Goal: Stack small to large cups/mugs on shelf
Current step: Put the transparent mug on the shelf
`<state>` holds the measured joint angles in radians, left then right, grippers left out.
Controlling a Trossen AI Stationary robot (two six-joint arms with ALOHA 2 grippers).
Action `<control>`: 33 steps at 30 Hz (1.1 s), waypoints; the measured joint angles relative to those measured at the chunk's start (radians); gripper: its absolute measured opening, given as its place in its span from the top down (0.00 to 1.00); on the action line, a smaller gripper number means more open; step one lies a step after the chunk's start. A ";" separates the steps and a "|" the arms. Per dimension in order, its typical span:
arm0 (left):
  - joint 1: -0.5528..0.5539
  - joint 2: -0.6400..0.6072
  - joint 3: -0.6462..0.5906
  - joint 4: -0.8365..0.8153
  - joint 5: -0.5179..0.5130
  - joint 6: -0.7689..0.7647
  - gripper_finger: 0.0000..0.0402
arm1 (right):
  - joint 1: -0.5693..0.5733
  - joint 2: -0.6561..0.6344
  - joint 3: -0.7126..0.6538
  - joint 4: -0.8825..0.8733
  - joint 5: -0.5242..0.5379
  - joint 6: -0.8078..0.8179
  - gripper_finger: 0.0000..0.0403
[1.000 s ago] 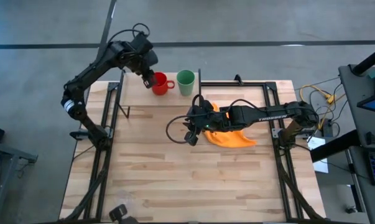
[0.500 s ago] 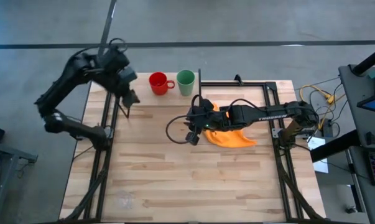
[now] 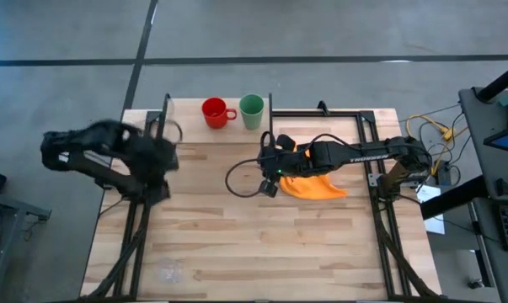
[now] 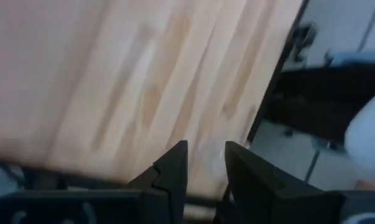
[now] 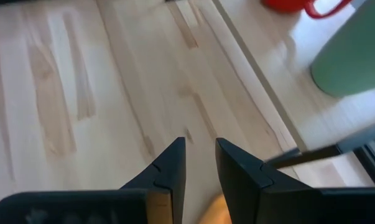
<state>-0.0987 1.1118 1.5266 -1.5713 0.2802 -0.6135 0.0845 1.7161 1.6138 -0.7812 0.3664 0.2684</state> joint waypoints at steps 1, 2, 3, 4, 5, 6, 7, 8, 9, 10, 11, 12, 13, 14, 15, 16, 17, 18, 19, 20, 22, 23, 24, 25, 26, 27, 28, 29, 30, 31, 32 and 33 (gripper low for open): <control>-0.039 0.001 -0.029 -0.001 0.001 -0.037 0.77 | 0.000 0.000 0.000 -0.012 0.000 0.000 0.80; -0.077 0.006 -0.054 0.000 0.001 -0.073 0.77 | 0.000 -0.001 0.000 -0.019 0.000 0.000 0.80; -0.115 0.012 -0.080 0.001 0.002 -0.106 0.77 | 0.000 -0.001 0.000 -0.022 0.000 0.007 0.80; -0.153 0.022 -0.106 0.001 0.002 -0.130 0.77 | 0.000 -0.002 0.000 -0.024 0.000 0.017 0.80; -0.190 0.031 -0.134 0.014 0.003 -0.147 0.77 | 0.000 -0.002 0.000 -0.025 -0.001 0.023 0.80; -0.225 0.041 -0.158 0.033 0.003 -0.161 0.77 | 0.000 -0.002 0.000 -0.025 -0.002 0.024 0.80; -0.255 0.054 -0.181 0.056 0.005 -0.165 0.77 | 0.000 -0.002 0.000 -0.025 -0.003 0.024 0.80; -0.283 0.065 -0.203 0.083 0.010 -0.166 0.77 | 0.000 -0.002 0.000 -0.025 -0.003 0.026 0.80; -0.309 0.077 -0.222 0.113 0.019 -0.166 0.77 | 0.000 -0.002 0.000 -0.025 -0.003 0.027 0.80; -0.334 0.091 -0.237 0.139 0.024 -0.167 0.77 | 0.000 -0.002 0.000 -0.025 -0.003 0.030 0.80; -0.357 0.106 -0.250 0.163 0.026 -0.167 0.77 | 0.000 -0.002 0.000 -0.025 -0.003 0.033 0.80; -0.378 0.121 -0.262 0.190 0.026 -0.167 0.77 | 0.000 -0.002 0.000 -0.025 -0.003 0.038 0.80; -0.399 0.134 -0.271 0.217 0.026 -0.167 0.77 | 0.000 -0.002 0.000 -0.025 -0.004 0.040 0.80; -0.417 0.147 -0.281 0.242 0.026 -0.167 0.77 | 0.000 -0.002 0.000 -0.025 -0.006 0.044 0.80; -0.433 0.159 -0.289 0.265 0.026 -0.168 0.77 | 0.000 -0.002 0.000 -0.025 -0.006 0.046 0.80; -0.447 0.171 -0.295 0.286 0.026 -0.168 0.77 | 0.000 -0.002 0.000 -0.025 -0.007 0.046 0.80; -0.462 0.186 -0.299 0.307 0.026 -0.168 0.77 | 0.000 -0.002 0.000 -0.025 -0.007 0.046 0.80; -0.477 0.200 -0.300 0.325 0.026 -0.168 0.77 | 0.000 -0.002 0.000 -0.025 -0.007 0.046 0.80; -0.491 0.212 -0.300 0.339 0.025 -0.168 0.77 | 0.000 -0.002 0.000 -0.025 -0.007 0.046 0.80; -0.505 0.224 -0.300 0.350 0.022 -0.168 0.77 | 0.000 -0.002 0.000 -0.025 -0.007 0.046 0.80; -0.534 0.247 -0.301 0.370 0.010 -0.168 0.77 | 0.000 -0.002 0.000 -0.025 -0.007 0.046 0.80; -0.550 0.257 -0.301 0.377 -0.001 -0.169 0.77 | 0.000 -0.002 0.000 -0.025 -0.007 0.046 0.80; -0.568 0.268 -0.303 0.385 -0.003 -0.169 0.77 | 0.000 -0.002 0.000 -0.025 -0.007 0.046 0.80; -0.584 0.278 -0.303 0.397 -0.006 -0.169 0.77 | 0.000 -0.002 0.000 -0.025 -0.007 0.046 0.80; -0.599 0.288 -0.303 0.406 -0.010 -0.169 0.77 | 0.000 -0.002 0.000 -0.025 -0.007 0.046 0.80; -0.616 0.298 -0.303 0.412 -0.017 -0.169 0.77 | 0.000 -0.002 0.000 -0.025 -0.007 0.046 0.80; -0.629 0.308 -0.303 0.416 -0.033 -0.169 0.77 | 0.000 -0.002 0.000 -0.025 -0.007 0.046 0.80; -0.642 0.318 -0.303 0.417 -0.038 -0.169 0.77 | 0.000 -0.002 0.000 -0.025 -0.008 0.046 0.80; -0.652 0.328 -0.303 0.417 -0.044 -0.169 0.77 | 0.000 -0.002 0.000 -0.025 -0.007 0.046 0.80; -0.658 0.337 -0.303 0.417 -0.048 -0.169 0.77 | 0.000 -0.002 0.000 -0.025 -0.007 0.046 0.80; -0.663 0.347 -0.303 0.418 -0.048 -0.169 0.77 | 0.000 -0.002 0.000 -0.025 -0.007 0.050 0.80; -0.668 0.357 -0.303 0.420 -0.050 -0.169 0.77 | 0.000 -0.002 0.000 -0.025 -0.008 0.057 0.80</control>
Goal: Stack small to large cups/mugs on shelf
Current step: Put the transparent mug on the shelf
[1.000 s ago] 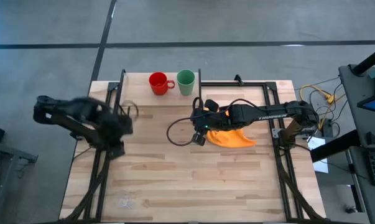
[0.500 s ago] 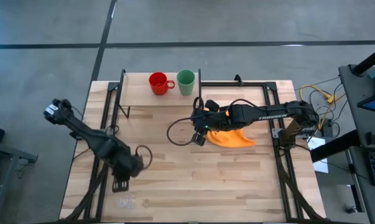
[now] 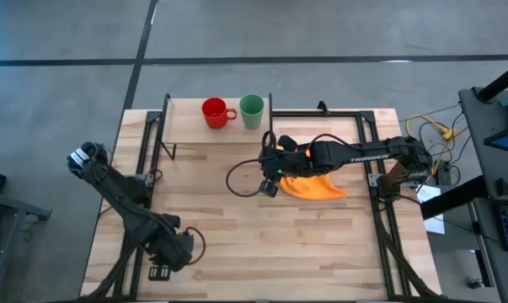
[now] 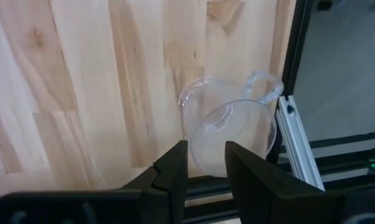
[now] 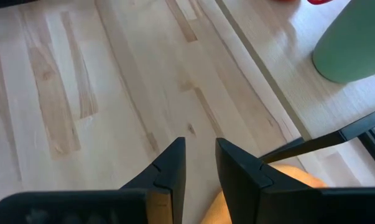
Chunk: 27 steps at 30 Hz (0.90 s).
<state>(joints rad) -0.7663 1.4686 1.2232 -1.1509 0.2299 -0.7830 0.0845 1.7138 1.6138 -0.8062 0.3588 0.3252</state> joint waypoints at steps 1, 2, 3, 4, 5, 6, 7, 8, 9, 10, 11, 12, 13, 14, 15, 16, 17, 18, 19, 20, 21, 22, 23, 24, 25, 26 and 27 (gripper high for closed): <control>-0.002 0.007 0.000 0.004 0.000 0.000 0.77 | 0.000 0.000 0.000 0.000 0.000 0.010 0.80; -0.005 0.016 -0.001 0.013 0.000 0.001 0.77 | 0.000 0.000 0.000 0.000 0.000 0.015 0.80; -0.007 0.022 -0.001 0.024 -0.001 0.002 0.77 | 0.000 0.000 0.000 0.000 0.000 0.015 0.80; -0.010 0.027 -0.001 0.035 -0.002 0.002 0.77 | 0.000 0.000 0.000 0.000 0.000 0.016 0.80; -0.013 0.033 -0.003 0.044 -0.003 0.002 0.77 | 0.000 0.000 0.000 0.000 0.000 0.016 0.80; -0.015 0.037 -0.004 0.051 -0.003 0.002 0.77 | 0.000 0.000 0.000 0.000 0.000 0.016 0.80; -0.019 0.042 -0.005 0.058 -0.003 0.002 0.77 | 0.000 0.000 0.000 0.000 0.000 0.016 0.80; -0.023 0.047 -0.006 0.064 -0.003 0.002 0.77 | 0.000 0.000 0.000 0.000 0.000 0.016 0.80; -0.027 0.051 -0.008 0.069 -0.004 0.002 0.77 | 0.000 0.000 0.000 0.000 0.000 0.016 0.80; -0.032 0.053 -0.012 0.077 -0.004 0.002 0.77 | 0.000 0.000 0.000 0.000 0.000 0.016 0.80; -0.037 0.056 -0.016 0.081 -0.004 -0.003 0.77 | 0.000 0.000 0.000 0.000 0.000 0.016 0.80; -0.042 0.056 -0.022 0.082 -0.004 -0.012 0.77 | 0.000 0.000 0.000 0.000 0.000 0.016 0.80; -0.047 0.056 -0.030 0.085 -0.003 -0.021 0.77 | 0.000 0.000 0.000 0.000 0.000 0.016 0.80; -0.053 0.056 -0.039 0.092 -0.003 -0.027 0.77 | 0.000 0.000 0.000 0.000 0.000 0.016 0.80; -0.056 0.056 -0.048 0.099 -0.003 -0.037 0.77 | 0.000 0.000 0.000 0.000 0.000 0.016 0.80; -0.058 0.056 -0.056 0.100 -0.003 -0.047 0.77 | 0.000 0.000 0.000 0.000 0.000 0.016 0.80; -0.060 0.055 -0.064 0.097 -0.003 -0.050 0.77 | 0.000 0.000 0.000 0.000 0.000 0.016 0.80; -0.063 0.055 -0.071 0.094 -0.003 -0.049 0.77 | 0.000 0.000 0.000 0.000 0.000 0.016 0.80; -0.063 0.055 -0.078 0.095 -0.003 -0.049 0.77 | 0.000 0.000 0.000 0.001 0.000 0.016 0.80; -0.063 0.055 -0.085 0.097 -0.004 -0.049 0.77 | 0.000 0.000 0.000 0.001 0.000 0.016 0.80; -0.063 0.055 -0.094 0.097 -0.006 -0.049 0.77 | 0.000 0.000 0.000 0.002 0.000 0.016 0.80; -0.063 0.055 -0.103 0.095 -0.007 -0.049 0.77 | 0.000 0.000 0.000 0.002 0.000 0.016 0.80; -0.063 0.055 -0.113 0.096 -0.008 -0.049 0.77 | 0.000 0.000 0.000 0.002 0.000 0.016 0.80; -0.063 0.055 -0.122 0.097 -0.008 -0.049 0.78 | 0.000 0.000 0.000 0.002 0.000 0.016 0.80; -0.063 0.055 -0.133 0.096 -0.008 -0.049 0.79 | 0.000 0.000 0.000 0.002 0.000 0.016 0.80; -0.063 0.055 -0.142 0.094 -0.008 -0.049 0.81 | 0.000 0.000 0.000 0.002 0.000 0.016 0.80; -0.063 0.055 -0.151 0.095 -0.008 -0.048 0.83 | 0.000 0.000 0.000 0.002 0.000 0.016 0.80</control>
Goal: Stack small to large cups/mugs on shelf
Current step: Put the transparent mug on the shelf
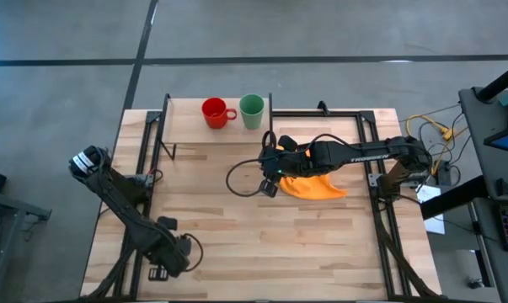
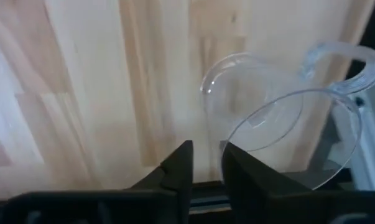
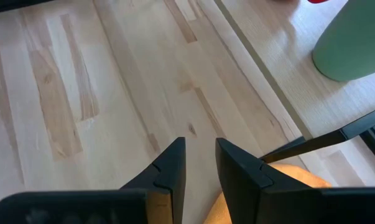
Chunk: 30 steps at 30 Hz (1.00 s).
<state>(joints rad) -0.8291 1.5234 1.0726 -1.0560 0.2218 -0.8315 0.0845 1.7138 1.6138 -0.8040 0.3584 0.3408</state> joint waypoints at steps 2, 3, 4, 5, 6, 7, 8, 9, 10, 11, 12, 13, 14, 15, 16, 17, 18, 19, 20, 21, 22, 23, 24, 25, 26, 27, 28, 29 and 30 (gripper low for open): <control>0.001 -0.002 -0.012 -0.008 0.000 0.003 0.90 | 0.000 0.000 0.000 0.000 0.000 0.000 0.80; 0.003 -0.007 -0.019 -0.012 0.000 0.003 0.94 | 0.000 0.000 0.000 0.000 0.000 0.000 0.80; 0.006 -0.014 -0.022 -0.021 0.000 0.003 0.97 | 0.000 0.000 0.000 0.001 0.000 0.000 0.80; 0.012 -0.022 -0.024 -0.030 0.000 0.003 0.98 | 0.000 0.000 0.000 0.001 0.000 0.000 0.80; 0.020 -0.032 -0.024 -0.048 0.000 0.005 0.98 | 0.000 0.000 0.000 0.001 0.000 0.000 0.80; 0.031 -0.042 -0.024 -0.073 0.000 0.005 0.99 | 0.000 0.000 0.000 0.002 0.000 0.000 0.80; 0.044 -0.056 -0.023 -0.102 -0.008 0.005 0.99 | 0.000 0.000 0.000 0.002 0.000 0.000 0.80; 0.059 -0.073 -0.021 -0.138 -0.021 0.008 1.00 | 0.000 0.000 0.000 0.003 0.000 0.000 0.80; 0.076 -0.094 -0.018 -0.176 -0.035 0.012 1.00 | 0.000 0.000 0.000 0.004 0.000 0.000 0.80; 0.096 -0.114 -0.014 -0.217 -0.056 0.025 1.00 | 0.000 0.000 0.000 0.007 0.000 0.000 0.80; 0.121 -0.136 -0.008 -0.263 -0.080 0.039 1.00 | 0.000 0.000 0.000 0.011 0.000 0.000 0.80; 0.148 -0.161 -0.002 -0.313 -0.111 0.052 1.00 | 0.000 0.000 0.000 0.015 0.000 0.000 0.80; 0.179 -0.185 0.008 -0.363 -0.149 0.057 1.00 | 0.000 0.000 0.000 0.021 0.000 0.000 0.80; 0.215 -0.211 0.020 -0.412 -0.188 0.061 1.00 | 0.000 0.000 0.000 0.029 0.000 0.000 0.80; 0.255 -0.241 0.034 -0.463 -0.223 0.062 1.00 | 0.000 0.000 0.000 0.037 0.000 0.000 0.80; 0.300 -0.268 0.048 -0.509 -0.265 0.062 1.00 | 0.000 0.000 0.000 0.041 0.000 0.000 0.80; 0.347 -0.298 0.059 -0.526 -0.303 0.064 1.00 | 0.000 0.000 0.000 0.046 0.000 0.000 0.80; 0.398 -0.332 0.066 -0.515 -0.334 0.084 1.00 | 0.000 0.000 0.000 0.052 0.000 0.000 0.80; 0.453 -0.371 0.070 -0.498 -0.360 0.110 1.00 | 0.000 0.000 0.000 0.057 0.000 0.000 0.80; 0.508 -0.406 0.077 -0.491 -0.384 0.129 1.00 | 0.000 0.000 0.000 0.061 0.000 0.000 0.80; 0.562 -0.431 0.091 -0.499 -0.413 0.135 1.00 | 0.000 0.000 0.000 0.063 0.000 0.002 0.80; 0.620 -0.455 0.103 -0.508 -0.445 0.137 1.00 | 0.000 0.000 0.000 0.063 0.000 0.004 0.80; 0.680 -0.477 0.117 -0.512 -0.466 0.141 1.00 | 0.000 0.000 0.000 0.062 0.000 0.008 0.80; 0.736 -0.494 0.132 -0.507 -0.477 0.152 1.00 | 0.000 0.000 0.000 0.062 0.000 0.012 0.80; 0.793 -0.505 0.149 -0.507 -0.482 0.174 1.00 | 0.000 0.000 0.000 0.061 0.000 0.018 0.80; 0.850 -0.516 0.164 -0.508 -0.492 0.208 1.00 | 0.000 0.000 0.000 0.062 0.000 0.020 0.80; 0.903 -0.526 0.182 -0.507 -0.499 0.245 1.00 | 0.000 0.000 0.000 0.062 0.000 0.024 0.80; 0.953 -0.530 0.199 -0.502 -0.513 0.292 1.00 | 0.000 0.000 0.000 0.062 0.000 0.026 0.80; 1.000 -0.531 0.215 -0.492 -0.531 0.337 1.00 | 0.000 0.000 0.000 0.062 0.001 0.026 0.80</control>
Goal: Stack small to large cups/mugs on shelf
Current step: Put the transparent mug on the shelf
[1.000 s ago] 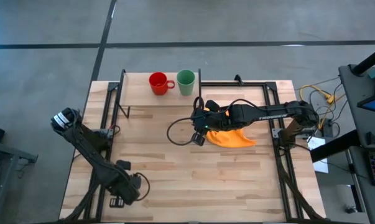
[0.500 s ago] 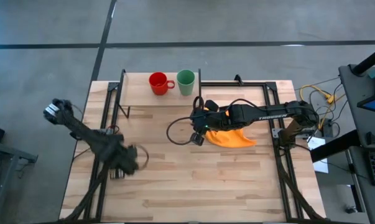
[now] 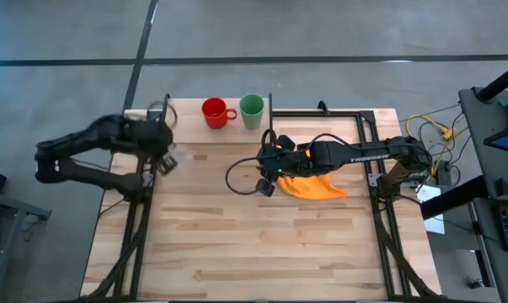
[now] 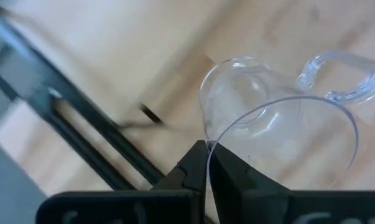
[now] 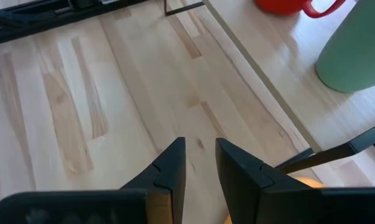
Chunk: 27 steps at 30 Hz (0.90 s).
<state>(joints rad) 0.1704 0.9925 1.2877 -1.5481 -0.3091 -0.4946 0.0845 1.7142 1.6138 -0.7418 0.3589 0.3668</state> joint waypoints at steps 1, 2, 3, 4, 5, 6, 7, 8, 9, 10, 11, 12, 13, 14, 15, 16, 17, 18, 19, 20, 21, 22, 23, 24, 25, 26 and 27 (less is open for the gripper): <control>0.044 0.001 0.015 0.015 -0.019 0.041 1.00 | 0.000 0.000 0.000 0.000 0.000 0.000 0.80; 0.087 0.008 0.030 0.031 -0.034 0.088 1.00 | 0.000 0.000 0.000 0.000 0.000 0.000 0.80; 0.128 0.018 0.045 0.050 -0.041 0.141 1.00 | 0.000 0.000 0.000 0.000 0.000 0.000 0.80; 0.170 0.030 0.059 0.067 -0.040 0.190 1.00 | 0.000 0.000 0.000 0.000 0.000 0.000 0.80; 0.209 0.046 0.073 0.079 -0.039 0.235 1.00 | 0.000 0.000 0.000 0.000 0.000 0.000 0.80; 0.246 0.063 0.085 0.088 -0.038 0.276 1.00 | 0.000 0.000 0.000 0.000 0.000 0.000 0.80; 0.281 0.082 0.097 0.091 -0.036 0.315 1.00 | 0.000 0.000 0.000 0.000 0.000 0.000 0.80; 0.315 0.103 0.108 0.091 -0.033 0.351 1.00 | 0.000 0.000 0.000 0.000 0.000 0.000 0.80; 0.351 0.123 0.118 0.090 -0.032 0.381 1.00 | 0.000 0.000 0.000 0.000 0.000 0.000 0.80; 0.387 0.143 0.127 0.091 -0.026 0.403 1.00 | 0.000 0.000 0.000 0.000 0.000 0.000 0.80; 0.422 0.163 0.136 0.092 -0.012 0.425 1.00 | 0.000 0.000 0.000 0.000 0.000 0.000 0.80; 0.462 0.183 0.144 0.093 0.015 0.449 1.00 | 0.000 0.000 0.000 -0.001 0.000 0.000 0.80; 0.499 0.202 0.152 0.093 0.049 0.472 1.00 | 0.000 0.000 0.000 -0.001 0.000 0.000 0.80; 0.538 0.221 0.159 0.097 0.081 0.491 1.00 | 0.000 0.000 0.000 -0.001 0.000 0.000 0.80; 0.572 0.240 0.168 0.103 0.108 0.514 1.00 | 0.000 0.000 0.000 -0.001 0.000 0.000 0.80; 0.602 0.258 0.176 0.110 0.131 0.538 1.00 | 0.000 0.000 0.000 -0.002 0.000 0.000 0.80; 0.629 0.277 0.186 0.112 0.144 0.560 1.00 | 0.000 0.000 0.000 -0.002 0.000 0.000 0.80; 0.649 0.295 0.195 0.112 0.145 0.580 1.00 | 0.000 0.000 0.000 -0.002 0.000 0.000 0.80; 0.667 0.312 0.206 0.111 0.145 0.594 1.00 | 0.000 0.000 0.000 -0.002 0.000 0.000 0.80; 0.683 0.327 0.216 0.110 0.147 0.609 1.00 | 0.000 0.000 0.000 -0.003 0.000 0.000 0.80; 0.696 0.337 0.226 0.109 0.152 0.619 1.00 | 0.000 0.000 0.000 -0.003 0.000 -0.001 0.80; 0.707 0.348 0.238 0.102 0.164 0.632 1.00 | 0.000 0.000 0.000 -0.003 0.000 -0.001 0.80; 0.716 0.358 0.250 0.095 0.181 0.641 1.00 | 0.000 0.000 0.000 -0.003 0.000 -0.001 0.80; 0.721 0.368 0.262 0.084 0.195 0.656 1.00 | 0.000 0.000 0.000 -0.003 0.000 -0.001 0.80; 0.724 0.380 0.272 0.072 0.199 0.672 1.00 | 0.000 0.000 0.000 -0.003 0.000 -0.001 0.80; 0.727 0.391 0.281 0.060 0.197 0.687 1.00 | 0.000 0.000 0.000 -0.003 0.000 -0.001 0.80; 0.727 0.401 0.287 0.052 0.193 0.694 1.00 | 0.000 0.000 0.000 -0.003 0.000 -0.001 0.80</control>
<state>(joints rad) 0.8974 1.3937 1.5749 -1.4957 -0.1162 0.1996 0.0845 1.7142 1.6138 -0.7444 0.3589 0.3656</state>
